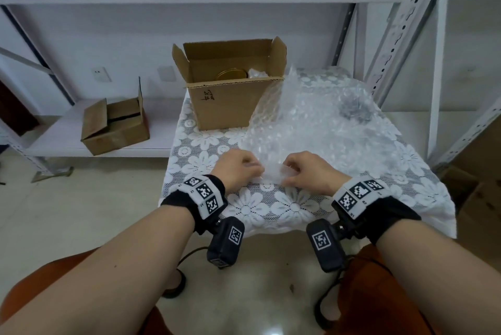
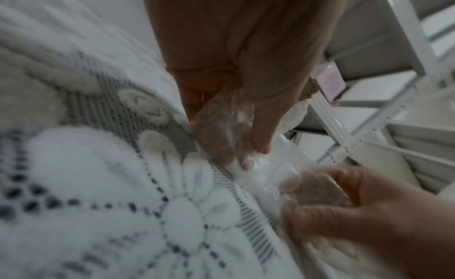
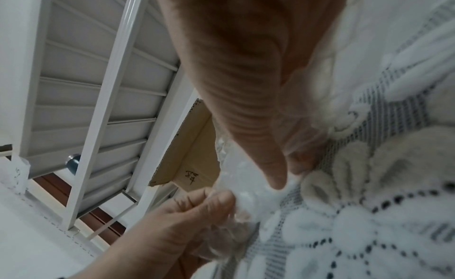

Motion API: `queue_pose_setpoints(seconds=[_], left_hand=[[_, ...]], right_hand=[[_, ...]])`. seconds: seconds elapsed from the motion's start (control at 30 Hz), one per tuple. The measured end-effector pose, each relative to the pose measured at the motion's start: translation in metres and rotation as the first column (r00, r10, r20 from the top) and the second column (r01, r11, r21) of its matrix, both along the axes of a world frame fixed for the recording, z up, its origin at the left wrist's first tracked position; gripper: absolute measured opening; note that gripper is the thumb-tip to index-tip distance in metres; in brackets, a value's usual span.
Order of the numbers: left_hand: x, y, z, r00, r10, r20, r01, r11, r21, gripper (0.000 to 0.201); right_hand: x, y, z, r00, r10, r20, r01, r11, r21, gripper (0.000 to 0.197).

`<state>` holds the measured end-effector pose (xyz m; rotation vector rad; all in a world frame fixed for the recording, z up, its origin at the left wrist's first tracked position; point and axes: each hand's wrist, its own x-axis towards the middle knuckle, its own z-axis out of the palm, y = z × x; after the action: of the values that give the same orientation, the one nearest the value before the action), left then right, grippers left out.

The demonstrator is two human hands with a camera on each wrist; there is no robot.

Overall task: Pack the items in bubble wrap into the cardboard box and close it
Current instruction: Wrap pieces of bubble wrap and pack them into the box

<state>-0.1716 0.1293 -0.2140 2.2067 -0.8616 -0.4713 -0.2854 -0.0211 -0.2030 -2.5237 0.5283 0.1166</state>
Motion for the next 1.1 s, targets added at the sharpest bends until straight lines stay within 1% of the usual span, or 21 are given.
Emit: queue_pose_setpoints(seconds=[0.07,0.2,0.33,0.43,0.47,0.5,0.53,0.57,0.6,0.63,0.67,0.7,0.73,0.77,0.8,0.87,0.9,0.97,1.03,1.07,1.1], left_hand=[[0.004,0.000,0.000,0.998,0.027,-0.056,-0.026,1.000,0.004,0.014],[0.009,-0.005,0.004,0.999,0.001,-0.035,0.004,0.990,0.138,0.017],[0.012,-0.008,0.011,0.998,-0.022,-0.053,0.032,0.976,0.215,0.016],[0.012,-0.009,0.013,1.000,0.006,0.000,-0.005,0.958,0.285,0.015],[0.010,-0.010,0.013,0.998,0.017,0.061,-0.035,0.950,0.311,0.017],[0.008,-0.009,0.012,0.986,0.020,0.166,-0.073,0.944,0.321,0.020],[0.006,-0.008,0.011,0.952,0.013,0.306,-0.108,0.949,0.296,0.022],[0.003,-0.009,0.011,0.896,0.000,0.444,-0.114,0.967,0.230,0.021],[0.000,-0.009,0.013,0.832,-0.010,0.555,-0.086,0.985,0.147,0.017],[-0.003,-0.009,0.016,0.788,-0.022,0.615,-0.039,0.996,0.085,0.011],[-0.006,-0.011,0.019,0.779,-0.046,0.625,0.012,0.998,0.058,0.008],[-0.008,-0.013,0.021,0.807,-0.083,0.585,0.062,0.997,0.056,0.006],[-0.009,-0.014,0.022,0.851,-0.133,0.508,0.103,0.991,0.086,0.004],[-0.011,-0.015,0.021,0.885,-0.185,0.427,0.142,0.981,0.131,0.008],[-0.012,-0.015,0.019,0.905,-0.236,0.355,0.178,0.966,0.190,0.017],[-0.012,-0.014,0.013,0.915,-0.308,0.262,0.231,0.930,0.286,0.032],[-0.012,-0.013,0.010,0.912,-0.326,0.248,0.245,0.919,0.307,0.037],[-0.012,-0.012,0.006,0.901,-0.340,0.269,0.250,0.915,0.317,0.041],[-0.013,-0.013,0.005,0.889,-0.334,0.314,0.233,0.919,0.319,0.038],[-0.013,-0.013,0.005,0.885,-0.325,0.333,0.218,0.922,0.321,0.035],[-0.014,-0.014,0.006,0.885,-0.309,0.349,0.198,0.927,0.320,0.032]], right_hand=[[-0.001,-0.005,0.002,0.999,-0.030,-0.011,0.030,0.999,-0.031,0.028],[-0.005,-0.015,0.009,0.985,-0.172,-0.008,0.171,0.983,-0.063,0.021],[-0.006,-0.019,0.010,0.981,-0.186,-0.060,0.173,0.968,-0.183,0.020],[-0.006,-0.022,0.010,0.978,-0.173,-0.113,0.127,0.933,-0.336,0.020],[-0.007,-0.023,0.009,0.977,-0.173,-0.125,0.115,0.921,-0.373,0.021],[-0.007,-0.023,0.009,0.975,-0.175,-0.135,0.110,0.913,-0.393,0.022],[-0.007,-0.023,0.007,0.973,-0.181,-0.144,0.110,0.910,-0.400,0.022],[-0.007,-0.024,0.005,0.971,-0.186,-0.150,0.112,0.909,-0.403,0.022],[-0.006,-0.024,0.003,0.969,-0.192,-0.154,0.115,0.908,-0.404,0.022],[-0.006,-0.024,0.002,0.968,-0.194,-0.159,0.115,0.907,-0.405,0.023],[-0.006,-0.024,0.000,0.967,-0.194,-0.163,0.113,0.906,-0.407,0.025],[-0.005,-0.025,-0.001,0.968,-0.191,-0.164,0.110,0.907,-0.408,0.027],[-0.005,-0.026,-0.003,0.970,-0.188,-0.156,0.110,0.907,-0.406,0.029],[-0.006,-0.027,-0.003,0.972,-0.189,-0.140,0.118,0.907,-0.405,0.029],[-0.006,-0.027,-0.004,0.973,-0.193,-0.123,0.128,0.904,-0.407,0.029],[-0.009,-0.028,-0.007,0.977,-0.190,-0.096,0.133,0.898,-0.419,0.025],[-0.011,-0.028,-0.009,0.979,-0.181,-0.088,0.127,0.894,-0.429,0.023],[-0.015,-0.027,-0.012,0.984,-0.152,-0.088,0.095,0.884,-0.458,0.022],[-0.015,-0.024,-0.013,0.987,-0.145,-0.072,0.091,0.866,-0.491,0.020],[-0.015,-0.023,-0.012,0.990,-0.135,-0.046,0.091,0.845,-0.528,0.019],[-0.014,-0.022,-0.011,0.994,-0.107,-0.004,0.084,0.804,-0.588,0.018]])
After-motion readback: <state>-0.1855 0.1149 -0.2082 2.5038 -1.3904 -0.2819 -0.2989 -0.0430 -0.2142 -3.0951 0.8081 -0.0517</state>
